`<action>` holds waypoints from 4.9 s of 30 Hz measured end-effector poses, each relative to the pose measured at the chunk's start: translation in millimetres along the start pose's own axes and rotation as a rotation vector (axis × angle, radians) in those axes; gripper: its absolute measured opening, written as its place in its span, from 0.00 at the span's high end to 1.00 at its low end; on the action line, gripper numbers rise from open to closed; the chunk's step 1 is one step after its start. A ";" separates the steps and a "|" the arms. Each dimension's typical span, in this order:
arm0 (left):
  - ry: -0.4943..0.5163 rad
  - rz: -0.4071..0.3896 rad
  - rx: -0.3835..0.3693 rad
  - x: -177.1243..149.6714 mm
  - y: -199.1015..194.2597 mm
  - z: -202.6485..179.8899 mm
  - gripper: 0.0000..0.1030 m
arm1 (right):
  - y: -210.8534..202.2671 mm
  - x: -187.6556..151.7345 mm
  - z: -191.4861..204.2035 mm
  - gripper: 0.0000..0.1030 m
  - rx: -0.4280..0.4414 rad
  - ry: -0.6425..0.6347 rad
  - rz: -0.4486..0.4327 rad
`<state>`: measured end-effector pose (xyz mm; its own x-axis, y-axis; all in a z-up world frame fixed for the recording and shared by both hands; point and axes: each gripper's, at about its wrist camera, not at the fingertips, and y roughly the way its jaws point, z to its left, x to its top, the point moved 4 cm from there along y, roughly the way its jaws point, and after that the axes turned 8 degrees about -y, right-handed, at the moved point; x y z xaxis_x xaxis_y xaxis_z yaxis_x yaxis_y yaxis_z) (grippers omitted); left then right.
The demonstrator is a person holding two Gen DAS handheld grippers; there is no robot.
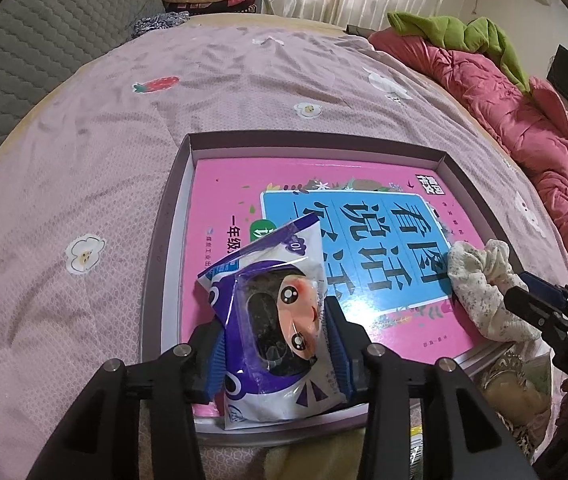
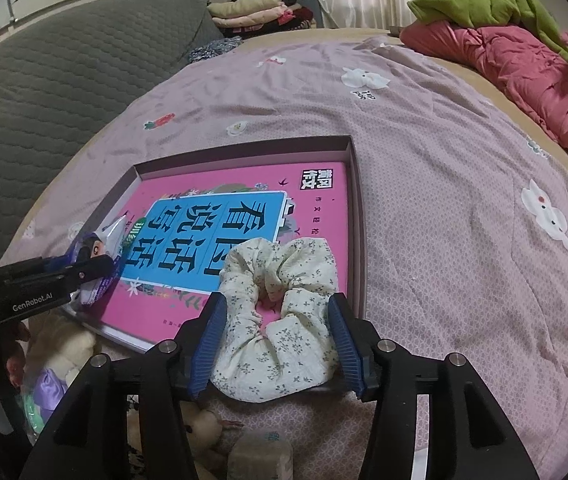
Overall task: Organize soft objects
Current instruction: 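Lower the scrunchie into the tray and open right tool while left tool lowers the bag, then open the left tool to release the snack bag onto the book, then move both tools back toward the pile of soft items beside the tray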
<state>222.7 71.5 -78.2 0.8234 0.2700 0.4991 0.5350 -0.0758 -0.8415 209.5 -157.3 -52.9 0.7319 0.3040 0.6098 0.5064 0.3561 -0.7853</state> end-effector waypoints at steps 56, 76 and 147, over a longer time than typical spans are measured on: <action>-0.071 -0.217 -0.026 9.9 -73.0 24.3 0.39 | -34.2 9.0 -2.3 0.27 0.004 -0.018 -0.169; -0.061 -0.207 -0.027 -21.6 -101.5 25.9 0.39 | -59.8 7.8 11.2 0.26 0.131 -0.012 -0.249; 0.025 0.021 -0.015 -133.8 -110.7 8.8 0.39 | -55.7 -91.7 7.7 0.53 0.022 -0.040 0.090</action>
<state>51.7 52.2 -53.7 0.8389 0.2439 0.4865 0.5200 -0.0955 -0.8488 110.6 -198.2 -64.2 0.7548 0.3707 0.5412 0.4289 0.3454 -0.8347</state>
